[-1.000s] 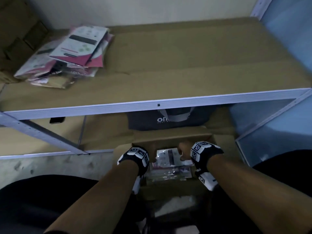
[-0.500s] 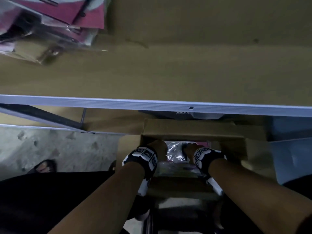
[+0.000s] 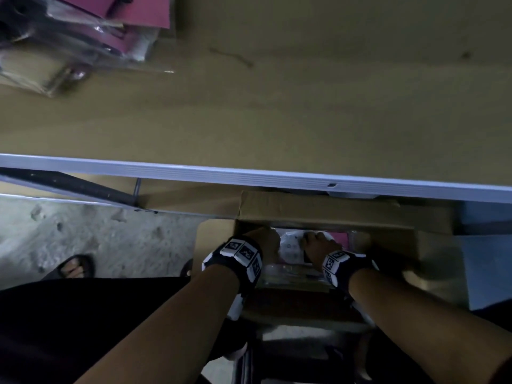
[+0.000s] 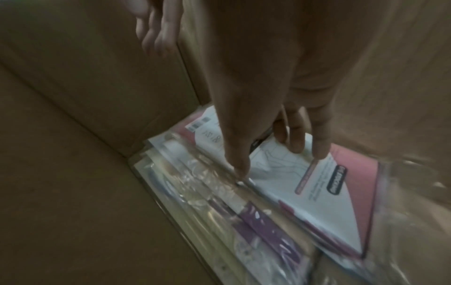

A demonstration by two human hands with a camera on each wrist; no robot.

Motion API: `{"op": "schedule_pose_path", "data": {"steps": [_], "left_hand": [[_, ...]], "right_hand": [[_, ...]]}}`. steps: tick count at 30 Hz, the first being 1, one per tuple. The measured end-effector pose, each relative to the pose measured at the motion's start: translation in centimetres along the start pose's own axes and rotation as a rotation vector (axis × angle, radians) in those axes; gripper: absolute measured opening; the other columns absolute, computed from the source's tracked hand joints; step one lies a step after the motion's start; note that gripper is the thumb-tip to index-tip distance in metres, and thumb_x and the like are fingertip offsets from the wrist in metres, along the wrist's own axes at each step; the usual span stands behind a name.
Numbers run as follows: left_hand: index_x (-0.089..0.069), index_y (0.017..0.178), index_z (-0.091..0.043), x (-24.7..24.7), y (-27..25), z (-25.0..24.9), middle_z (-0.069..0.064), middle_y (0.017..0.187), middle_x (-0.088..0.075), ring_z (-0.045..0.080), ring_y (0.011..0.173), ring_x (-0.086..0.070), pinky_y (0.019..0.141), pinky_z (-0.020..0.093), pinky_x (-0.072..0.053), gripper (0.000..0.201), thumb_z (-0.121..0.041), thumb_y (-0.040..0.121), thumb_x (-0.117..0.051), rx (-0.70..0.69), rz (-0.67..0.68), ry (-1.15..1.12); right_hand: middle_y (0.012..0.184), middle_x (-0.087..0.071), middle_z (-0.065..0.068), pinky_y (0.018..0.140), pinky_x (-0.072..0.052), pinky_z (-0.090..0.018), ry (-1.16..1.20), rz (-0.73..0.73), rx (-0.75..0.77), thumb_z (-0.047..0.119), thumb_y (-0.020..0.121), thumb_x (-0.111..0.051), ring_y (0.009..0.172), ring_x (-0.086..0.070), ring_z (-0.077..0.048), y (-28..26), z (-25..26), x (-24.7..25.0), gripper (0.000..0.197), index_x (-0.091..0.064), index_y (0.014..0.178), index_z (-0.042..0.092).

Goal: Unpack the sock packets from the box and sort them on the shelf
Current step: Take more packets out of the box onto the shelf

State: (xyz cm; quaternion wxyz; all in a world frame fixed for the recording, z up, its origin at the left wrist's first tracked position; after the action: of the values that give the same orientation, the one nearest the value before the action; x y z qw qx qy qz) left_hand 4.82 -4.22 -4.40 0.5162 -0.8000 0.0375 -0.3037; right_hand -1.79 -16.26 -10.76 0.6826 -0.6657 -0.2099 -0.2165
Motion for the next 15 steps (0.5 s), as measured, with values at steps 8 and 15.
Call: {"op": "schedule_pose_path", "data": {"steps": [8, 15], "left_hand": [[-0.061, 0.118, 0.0, -0.1, -1.5, -0.5, 0.016, 0.123, -0.061, 0.03, 0.112, -0.058, 0.097, 0.037, -0.046, 0.03, -0.019, 0.098, -0.048, -0.068, -0.07, 0.029], [-0.052, 0.132, -0.011, 0.0, -2.3, -0.1, 0.013, 0.133, -0.054, 0.031, 0.116, -0.055, 0.095, 0.036, -0.048, 0.037, -0.02, 0.095, -0.052, -0.089, -0.111, -0.08]], "right_hand": [[0.159, -0.006, -0.015, 0.111, -0.032, -0.05, 0.053, 0.003, 0.16, 0.017, 0.099, -0.039, 0.139, -0.028, -0.042, -1.9, -0.1, 0.2, 0.059, -0.013, 0.151, 0.027], [0.15, -0.036, -0.016, 0.11, -0.03, -0.042, 0.009, -0.085, 0.199, 0.05, 0.097, -0.035, 0.136, -0.037, -0.035, -2.7, -0.5, 1.8, 0.061, -0.023, 0.15, 0.022]]}}
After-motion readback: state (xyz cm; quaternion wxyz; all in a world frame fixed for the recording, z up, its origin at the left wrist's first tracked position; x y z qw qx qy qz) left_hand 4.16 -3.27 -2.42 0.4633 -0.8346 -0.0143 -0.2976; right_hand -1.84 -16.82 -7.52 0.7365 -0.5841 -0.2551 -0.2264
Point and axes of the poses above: each hand's wrist, its own y-axis towards the middle knuckle, its own x-axis out of the back of the hand, z = x × y, the point moved 5 cm from there along y, towards the middle knuckle
